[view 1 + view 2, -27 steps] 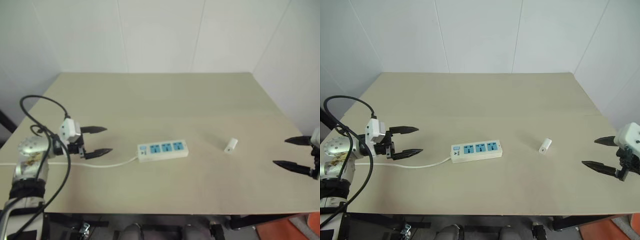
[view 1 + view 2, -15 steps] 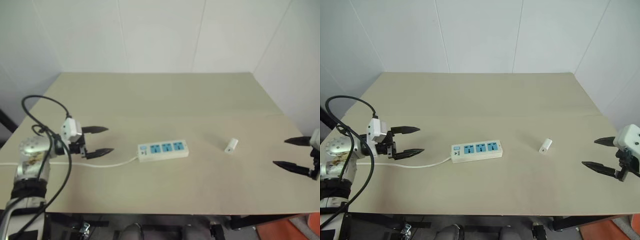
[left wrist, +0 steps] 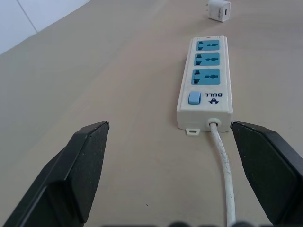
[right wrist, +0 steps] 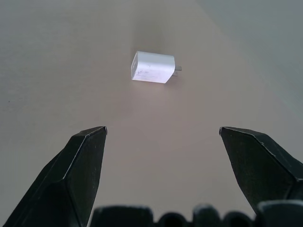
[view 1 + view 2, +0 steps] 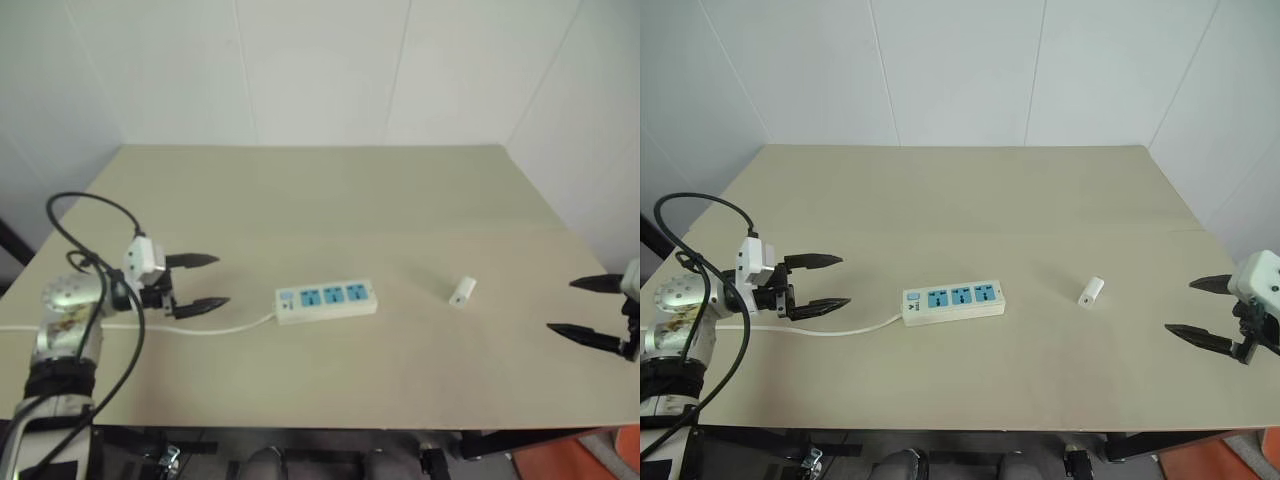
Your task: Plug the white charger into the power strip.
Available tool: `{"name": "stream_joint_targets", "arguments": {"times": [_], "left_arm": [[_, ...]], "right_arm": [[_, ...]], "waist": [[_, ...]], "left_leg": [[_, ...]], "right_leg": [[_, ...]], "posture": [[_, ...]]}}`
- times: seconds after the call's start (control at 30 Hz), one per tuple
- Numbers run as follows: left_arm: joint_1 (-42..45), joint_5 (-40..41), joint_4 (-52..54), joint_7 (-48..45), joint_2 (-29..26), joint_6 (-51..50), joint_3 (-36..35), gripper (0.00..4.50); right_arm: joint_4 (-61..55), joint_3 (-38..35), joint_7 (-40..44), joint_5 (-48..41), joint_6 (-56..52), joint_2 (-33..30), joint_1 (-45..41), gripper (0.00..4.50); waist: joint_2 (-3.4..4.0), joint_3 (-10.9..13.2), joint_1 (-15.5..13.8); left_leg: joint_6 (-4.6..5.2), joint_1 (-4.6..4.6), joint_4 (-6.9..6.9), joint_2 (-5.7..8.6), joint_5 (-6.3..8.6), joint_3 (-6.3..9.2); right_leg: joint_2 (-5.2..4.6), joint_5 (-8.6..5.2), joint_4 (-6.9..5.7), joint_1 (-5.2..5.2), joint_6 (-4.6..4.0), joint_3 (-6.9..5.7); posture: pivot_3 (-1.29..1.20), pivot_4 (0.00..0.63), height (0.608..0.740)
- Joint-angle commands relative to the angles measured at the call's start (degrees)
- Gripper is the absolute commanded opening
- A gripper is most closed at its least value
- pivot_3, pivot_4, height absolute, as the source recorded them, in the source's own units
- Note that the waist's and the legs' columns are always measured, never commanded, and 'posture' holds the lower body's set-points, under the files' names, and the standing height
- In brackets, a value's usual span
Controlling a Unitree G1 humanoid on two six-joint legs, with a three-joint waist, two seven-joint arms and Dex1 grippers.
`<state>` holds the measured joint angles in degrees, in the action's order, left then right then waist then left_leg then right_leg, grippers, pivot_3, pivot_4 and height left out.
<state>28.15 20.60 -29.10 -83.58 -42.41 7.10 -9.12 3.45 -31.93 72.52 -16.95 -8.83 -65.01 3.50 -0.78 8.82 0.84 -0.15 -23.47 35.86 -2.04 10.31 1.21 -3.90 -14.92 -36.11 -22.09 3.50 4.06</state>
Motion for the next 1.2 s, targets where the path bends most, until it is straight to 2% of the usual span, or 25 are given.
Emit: {"name": "stream_joint_targets", "arguments": {"times": [0.03,0.3,0.5,0.8,1.2], "left_arm": [[-0.3,2.7,1.8,-2.0,1.6,-1.1,0.4,4.48],[5.6,1.6,-9.5,-5.4,11.7,6.6,3.1,4.48],[13.2,-0.3,-22.6,-8.6,15.9,12.8,3.9,4.48],[18.5,-1.1,-32.9,-8.9,17.2,16.8,9.6,4.48],[22.5,-6.6,-42.7,-8.4,19.6,21.1,7.5,4.48]], "right_arm": [[-2.2,-0.9,-0.1,-0.7,0.7,-0.2,0.1,4.50],[-9.0,2.7,-3.1,-2.0,-1.2,3.5,-1.1,4.50],[-15.1,3.3,-5.0,-2.5,-2.5,6.2,1.1,4.50],[-19.1,0.1,-6.3,-3.2,-3.4,7.1,5.6,4.50],[-22.1,-3.0,-7.4,-3.4,-3.4,8.0,9.7,4.50]], "waist": [[0.00,0.0,0.0],[-0.02,0.0,-0.1],[-0.04,0.0,-0.1],[-0.05,0.0,-0.1],[-0.08,0.0,-0.1]], "left_leg": [[0.00,0.00,0.00,0.00,0.00,0.00],[0.00,0.01,0.04,0.01,0.00,0.04],[0.00,-0.02,0.05,0.06,0.00,0.05],[0.00,-0.04,0.08,0.09,0.00,0.09],[0.00,-0.05,0.07,0.10,0.00,0.10]], "right_leg": [[0.00,0.01,0.00,0.00,-0.02,0.00],[0.03,0.01,-0.01,0.06,0.00,0.00],[0.02,0.09,0.00,0.06,-0.11,0.00],[0.01,0.01,0.00,0.06,0.06,-0.01],[0.01,-0.03,0.01,0.06,0.14,-0.01]], "posture": [[0.00,0.150,0.740],[0.00,0.150,0.740],[0.00,0.150,0.740],[0.00,0.150,0.740],[0.00,0.150,0.740]]}}
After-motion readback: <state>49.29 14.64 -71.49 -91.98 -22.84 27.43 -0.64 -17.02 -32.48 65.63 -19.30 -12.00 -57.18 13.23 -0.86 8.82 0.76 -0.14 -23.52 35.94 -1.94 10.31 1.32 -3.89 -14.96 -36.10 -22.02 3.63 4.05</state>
